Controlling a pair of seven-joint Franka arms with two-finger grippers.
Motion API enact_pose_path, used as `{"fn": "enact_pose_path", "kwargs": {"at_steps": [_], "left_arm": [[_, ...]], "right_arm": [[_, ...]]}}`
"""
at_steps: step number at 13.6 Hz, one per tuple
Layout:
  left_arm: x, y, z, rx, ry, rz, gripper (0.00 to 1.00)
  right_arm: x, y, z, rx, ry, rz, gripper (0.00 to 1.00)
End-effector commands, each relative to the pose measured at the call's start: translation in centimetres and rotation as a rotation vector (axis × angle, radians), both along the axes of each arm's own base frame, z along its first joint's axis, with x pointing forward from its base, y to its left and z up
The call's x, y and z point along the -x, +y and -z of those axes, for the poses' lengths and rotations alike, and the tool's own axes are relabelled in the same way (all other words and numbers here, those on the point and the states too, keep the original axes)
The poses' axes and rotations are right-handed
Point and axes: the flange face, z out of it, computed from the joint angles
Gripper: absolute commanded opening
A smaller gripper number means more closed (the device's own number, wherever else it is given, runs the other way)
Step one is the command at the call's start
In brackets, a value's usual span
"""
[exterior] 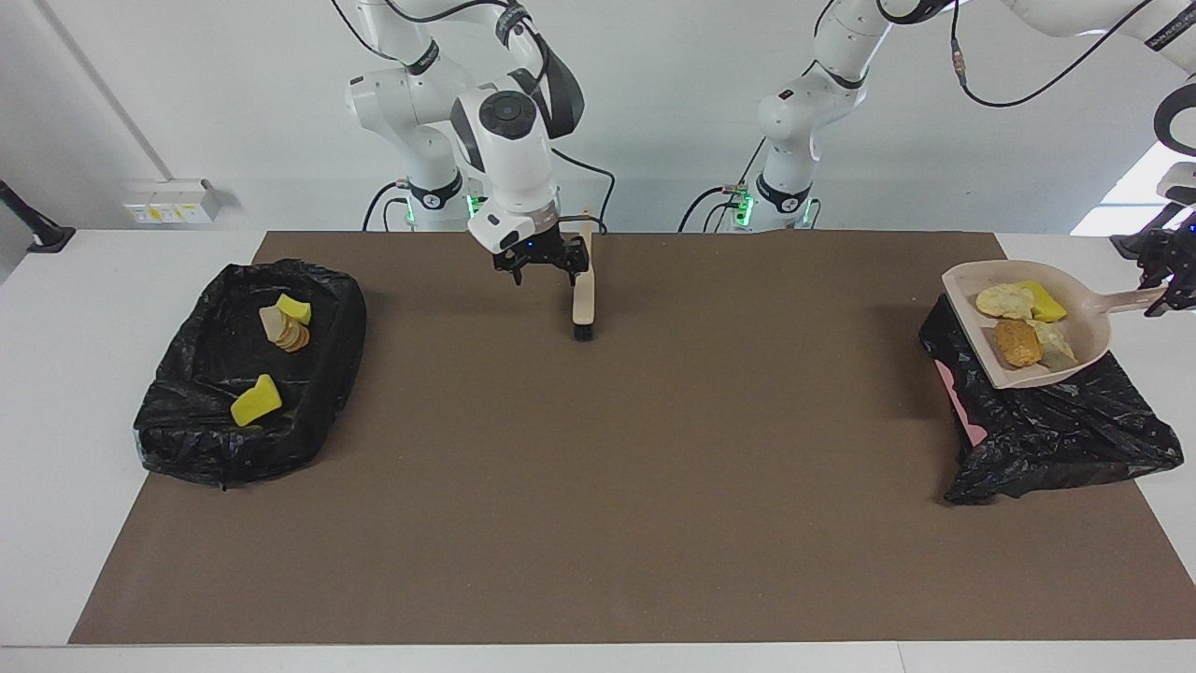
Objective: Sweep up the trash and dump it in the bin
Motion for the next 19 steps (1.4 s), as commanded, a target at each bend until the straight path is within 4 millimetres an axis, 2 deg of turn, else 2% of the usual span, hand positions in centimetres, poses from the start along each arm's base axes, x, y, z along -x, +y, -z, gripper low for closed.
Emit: {"fn": "enact_pose_path", "kwargs": {"at_steps": [1, 3, 5, 7, 9, 10, 11, 13, 14, 19], "left_arm": [[-1.0, -0.4, -0.4, -0.161, -0.013, -0.060, 0.00], [-1.5, -1.6, -0.5, -0.251, 0.004, -0.063, 0.00], [-1.9, -4.4, -0.1, -0.365, 0.030, -0.031, 0.00], [-1.7, -6.5, 0.0, -0.464, -0.002, -0.094, 0.00], [-1.1, -7.0, -2.2, -0.540, -0.023, -0.074, 0.00], [-0.8, -7.2, -3.6, -0.578, -0.043, -0.074, 0.00], [-0.8, -7.6, -4.2, -0.625, -0.051, -0.071, 0.00], [-0.9, -8.2, -5.3, -0.731, -0.058, -0.045, 0.00], [-0.8, -8.8, -6.1, -0.739, -0.070, -0.041, 0.00], [-1.7, -15.5, -6.5, -0.744, -0.060, -0.159, 0.00]], "right_arm": [[-2.7, -6.4, -3.7, 0.033, -0.008, -0.005, 1.00], [-3.7, -10.5, -7.8, 0.043, -0.009, 0.001, 1.00], [-4.0, -13.3, -10.9, 0.041, -0.026, 0.020, 1.00], [-3.7, -16.6, -14.6, 0.042, -0.035, 0.034, 1.00], [-2.6, -20.7, -17.7, 0.029, -0.006, 0.042, 1.00], [-2.1, -21.3, -18.9, 0.028, 0.007, 0.037, 1.00], [-1.2, -21.7, -20.6, 0.026, 0.021, 0.040, 1.00], [0.2, -22.7, -22.3, 0.043, 0.033, 0.061, 1.00], [0.7, -23.1, -22.0, 0.036, 0.041, 0.066, 1.00], [0.9, -22.0, -21.7, 0.022, 0.053, 0.056, 1.00]]}}
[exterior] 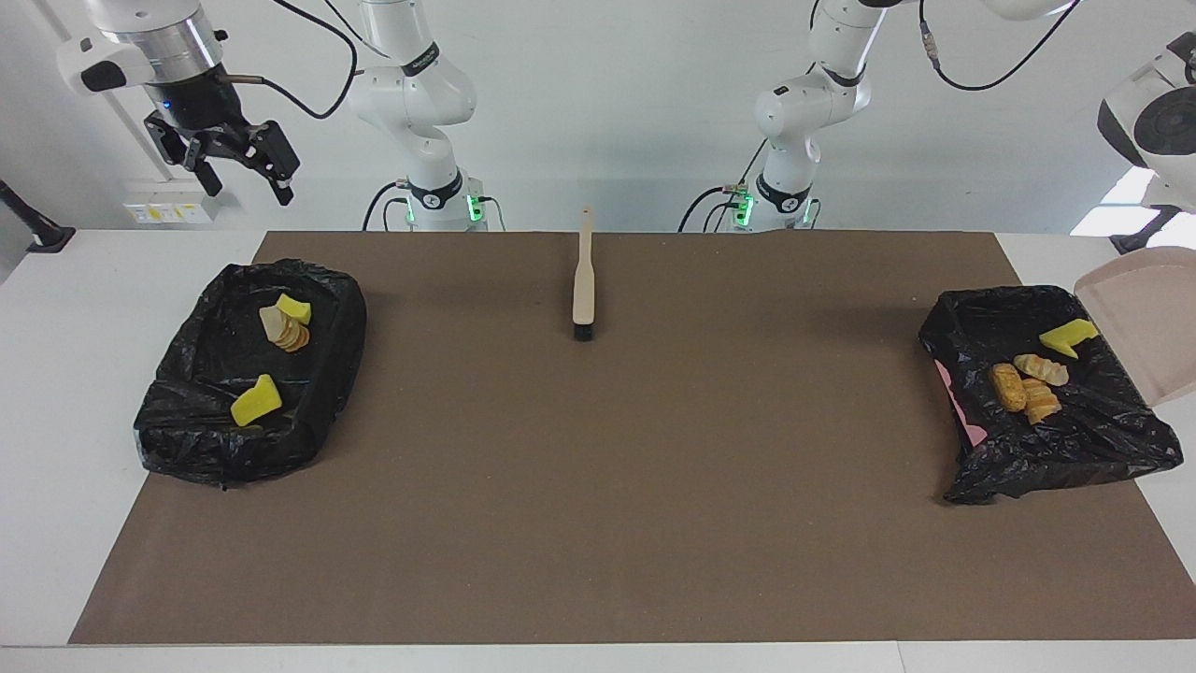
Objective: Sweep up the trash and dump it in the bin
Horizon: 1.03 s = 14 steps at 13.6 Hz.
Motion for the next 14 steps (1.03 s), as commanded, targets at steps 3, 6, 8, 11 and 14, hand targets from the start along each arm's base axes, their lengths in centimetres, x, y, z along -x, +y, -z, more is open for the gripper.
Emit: {"fn": "enact_pose_path", "kwargs": {"at_steps": [3, 6, 8, 11, 14], "left_arm": [[0.6, -6.3, -1.1, 0.117, -0.096, -0.098, 0.00], [1.1, -10.1, -0.7, 0.221, -0.188, -0.239, 0.00], [1.5, -13.1, -0.1, 0.296, -0.258, -0.337, 0.00], [2.7, -17.2, 1.0, 0.423, -0.336, -0.509, 0.00], [3.8, -21.5, 1.7, 0.506, -0.429, -0.697, 0.00]], "right_arm": [[0.4, 0.1, 0.2, -0.011, 0.015, -0.007, 1.00], [0.4, 0.1, 0.3, -0.008, 0.015, -0.017, 1.00], [0.2, 0.7, 0.2, -0.006, 0.006, -0.028, 1.00], [0.3, 0.9, 0.2, -0.006, 0.008, -0.030, 1.00], [0.3, 1.0, -0.1, -0.004, 0.002, -0.032, 1.00]]}}
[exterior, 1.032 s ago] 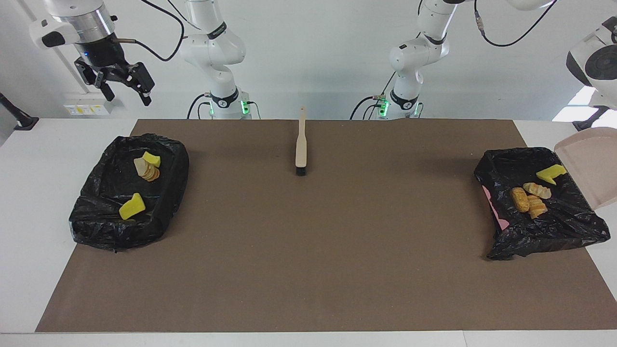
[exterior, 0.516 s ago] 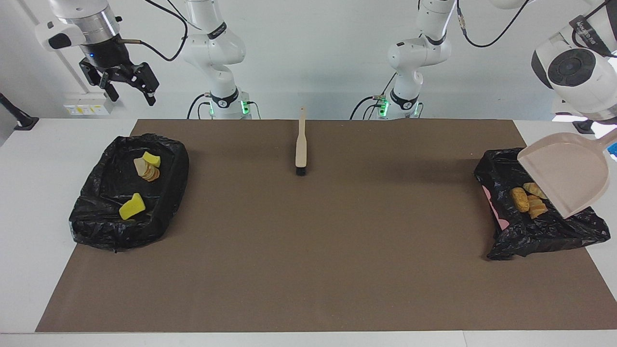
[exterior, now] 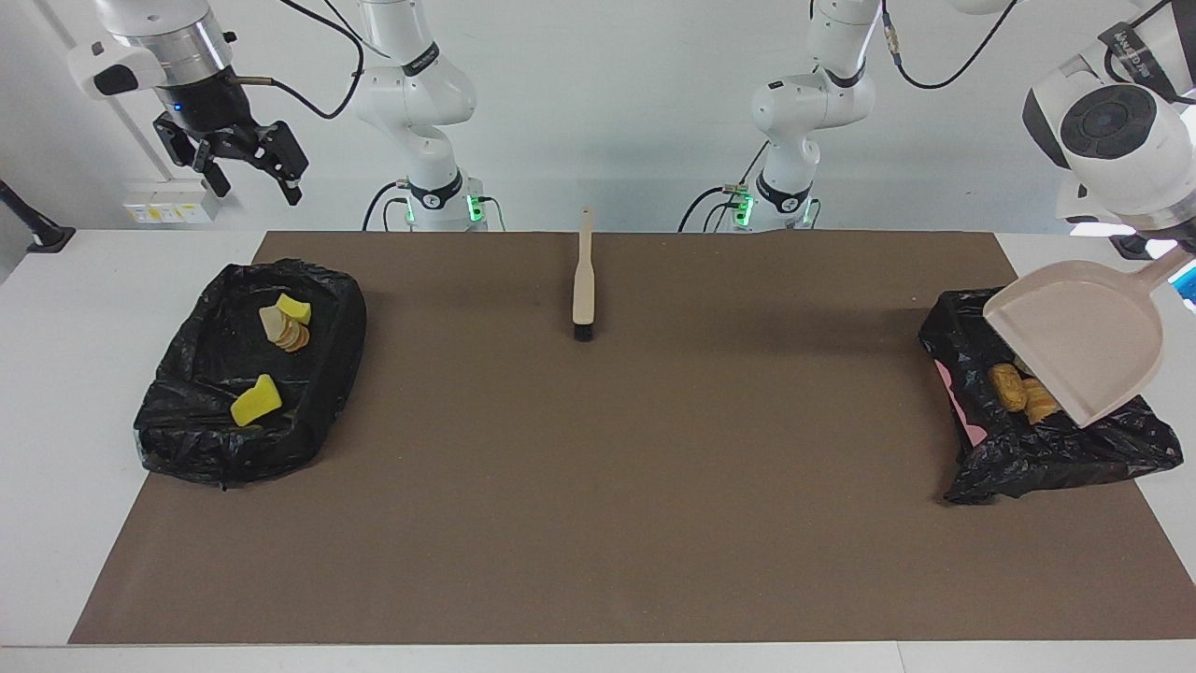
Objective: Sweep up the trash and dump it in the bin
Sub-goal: 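Tip the dustpan into the bag with the left gripper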
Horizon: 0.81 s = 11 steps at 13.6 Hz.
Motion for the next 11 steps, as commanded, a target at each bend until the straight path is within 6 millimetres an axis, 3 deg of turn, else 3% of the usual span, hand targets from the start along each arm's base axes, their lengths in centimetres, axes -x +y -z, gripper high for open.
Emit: {"fn": "enact_pose_path", "kwargs": {"at_steps": [1, 4, 6, 9, 11], "left_arm": [[1.6, -3.8, -0.4, 0.075, -0.069, -0.151, 0.00], [2.3, -8.5, -0.1, 0.192, -0.153, -0.370, 0.00], [3.0, -13.5, -0.2, 0.246, -0.217, -0.534, 0.00], [4.0, -18.9, -0.6, 0.331, -0.243, -0.593, 0.00], [5.4, -24.2, -0.6, 0.375, -0.290, -0.652, 0.00]], "right_arm": [[0.3, 0.0, -0.1, -0.003, 0.001, -0.014, 1.00], [0.3, 0.0, -0.1, -0.003, 0.001, -0.014, 1.00], [0.3, 0.1, -0.2, -0.005, 0.000, -0.014, 1.00], [0.3, 0.0, -0.1, -0.003, 0.001, -0.014, 1.00], [0.3, 0.0, -0.1, -0.003, 0.001, -0.014, 1.00]]}}
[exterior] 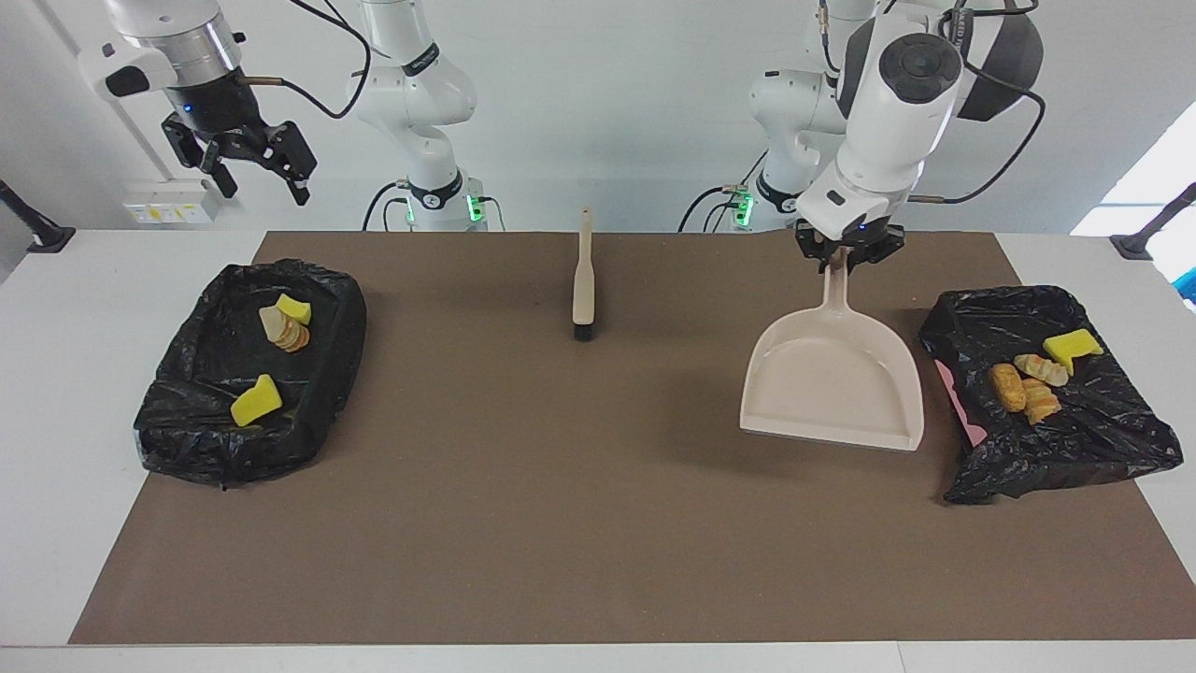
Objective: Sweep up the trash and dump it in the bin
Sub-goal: 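Tip the dustpan into the bag with the left gripper, then bring the empty dustpan back and set it near the brush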
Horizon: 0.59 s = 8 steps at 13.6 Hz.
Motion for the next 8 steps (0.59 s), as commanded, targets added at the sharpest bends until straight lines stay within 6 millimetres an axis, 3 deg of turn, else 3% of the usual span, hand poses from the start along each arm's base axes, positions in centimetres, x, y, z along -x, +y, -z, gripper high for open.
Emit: {"fn": "enact_pose_path", "kwargs": {"at_steps": [1, 3, 6, 7, 8], "left_arm": [[2.0, -5.7, -0.4, 0.040, -0.058, -0.080, 0.00], [3.2, -9.8, 0.1, 0.071, -0.092, -0.076, 0.00], [3.2, -14.0, 2.2, 0.128, -0.109, -0.124, 0.00], [3.0, -15.3, 3.1, 0.139, -0.119, -0.127, 0.00], [2.8, -17.9, 5.2, 0.151, -0.120, -0.137, 0.00]], "right_arm": [[0.4, -0.1, -0.2, -0.003, 0.000, -0.012, 1.00], [0.4, -0.1, -0.2, -0.003, 0.000, -0.012, 1.00], [0.4, -0.1, -0.2, -0.003, 0.000, -0.012, 1.00], [0.4, -0.1, -0.1, -0.003, 0.001, -0.012, 1.00], [0.4, -0.1, -0.2, -0.003, 0.000, -0.012, 1.00]]}}
